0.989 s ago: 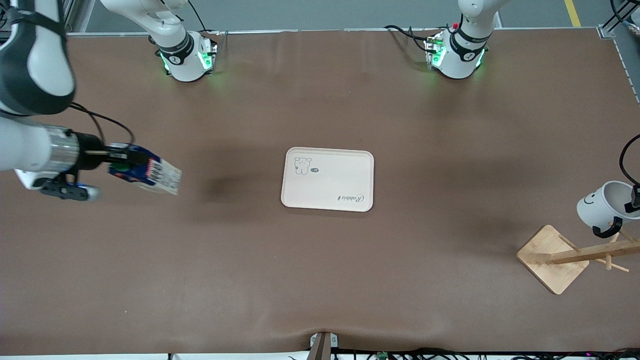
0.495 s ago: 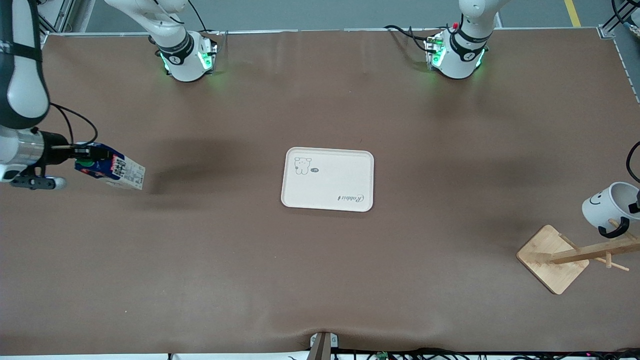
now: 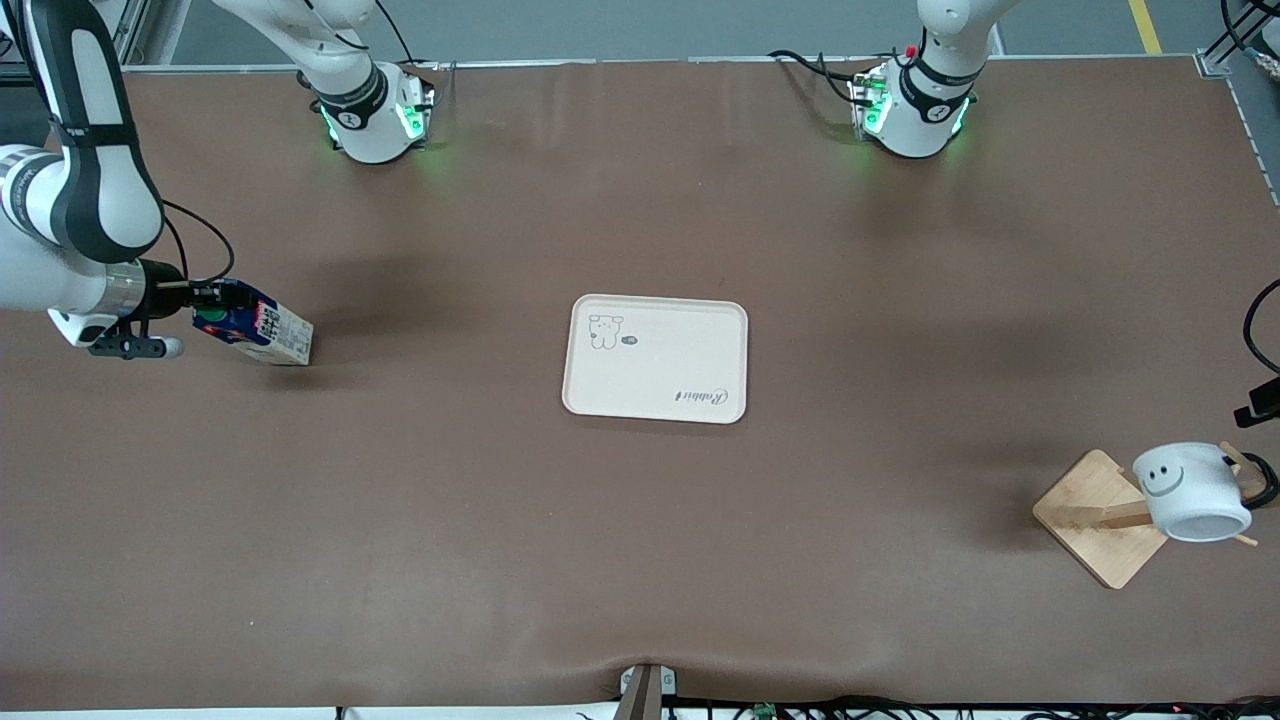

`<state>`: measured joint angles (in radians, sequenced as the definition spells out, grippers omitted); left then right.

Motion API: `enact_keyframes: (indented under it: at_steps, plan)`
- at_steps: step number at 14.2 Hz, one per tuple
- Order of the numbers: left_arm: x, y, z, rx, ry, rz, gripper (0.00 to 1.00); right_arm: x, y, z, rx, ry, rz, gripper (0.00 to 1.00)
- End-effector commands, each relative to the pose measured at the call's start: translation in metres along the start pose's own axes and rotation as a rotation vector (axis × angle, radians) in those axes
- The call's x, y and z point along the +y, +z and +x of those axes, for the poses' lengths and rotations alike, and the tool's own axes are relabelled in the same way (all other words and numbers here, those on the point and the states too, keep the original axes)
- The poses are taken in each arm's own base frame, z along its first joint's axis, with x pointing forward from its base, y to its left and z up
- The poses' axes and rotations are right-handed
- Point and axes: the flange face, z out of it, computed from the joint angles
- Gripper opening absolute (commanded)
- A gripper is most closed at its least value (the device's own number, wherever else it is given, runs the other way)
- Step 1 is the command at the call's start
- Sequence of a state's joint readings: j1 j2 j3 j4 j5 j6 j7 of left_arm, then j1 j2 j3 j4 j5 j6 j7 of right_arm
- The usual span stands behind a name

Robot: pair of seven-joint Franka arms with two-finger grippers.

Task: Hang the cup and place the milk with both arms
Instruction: 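Hang the mug handle on the stand peg while the right gripper carries milk, then set the milk carton down on the table and open the right gripper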

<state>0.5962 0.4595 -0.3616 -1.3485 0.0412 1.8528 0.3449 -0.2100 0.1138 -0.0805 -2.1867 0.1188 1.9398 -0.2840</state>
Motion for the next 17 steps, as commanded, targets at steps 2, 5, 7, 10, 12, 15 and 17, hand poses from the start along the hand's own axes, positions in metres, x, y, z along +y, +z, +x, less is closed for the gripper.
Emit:
enact_keyframes:
  at_steps: [2, 5, 7, 10, 12, 15, 17]
  plan:
    - [0.049, -0.026, 0.001, -0.012, -0.096, 0.015, 1.0, -0.001, 0.002, -0.007, 0.001, -0.016, -0.005, 0.46]
    - [0.084, -0.037, -0.006, -0.021, -0.148, 0.023, 1.0, 0.001, 0.008, -0.005, -0.011, -0.006, 0.006, 0.73]
    - [0.117, -0.043, -0.014, -0.033, -0.185, 0.032, 1.0, 0.0, 0.008, -0.004, -0.012, -0.005, 0.007, 1.0]
    - [0.161, -0.058, -0.029, -0.036, -0.217, 0.057, 1.0, -0.003, -0.009, -0.002, -0.028, -0.012, 0.013, 1.0]
    - [0.181, -0.067, -0.033, -0.057, -0.208, 0.06, 1.0, -0.008, -0.035, 0.0, -0.044, -0.023, 0.019, 1.0]
    - [0.193, -0.083, -0.039, -0.074, -0.189, 0.069, 1.0, -0.019, -0.096, 0.006, -0.014, -0.048, 0.011, 1.0]
    - [0.2, -0.092, -0.04, -0.078, -0.181, 0.072, 1.0, -0.024, -0.139, 0.011, 0.052, -0.062, -0.005, 1.0]
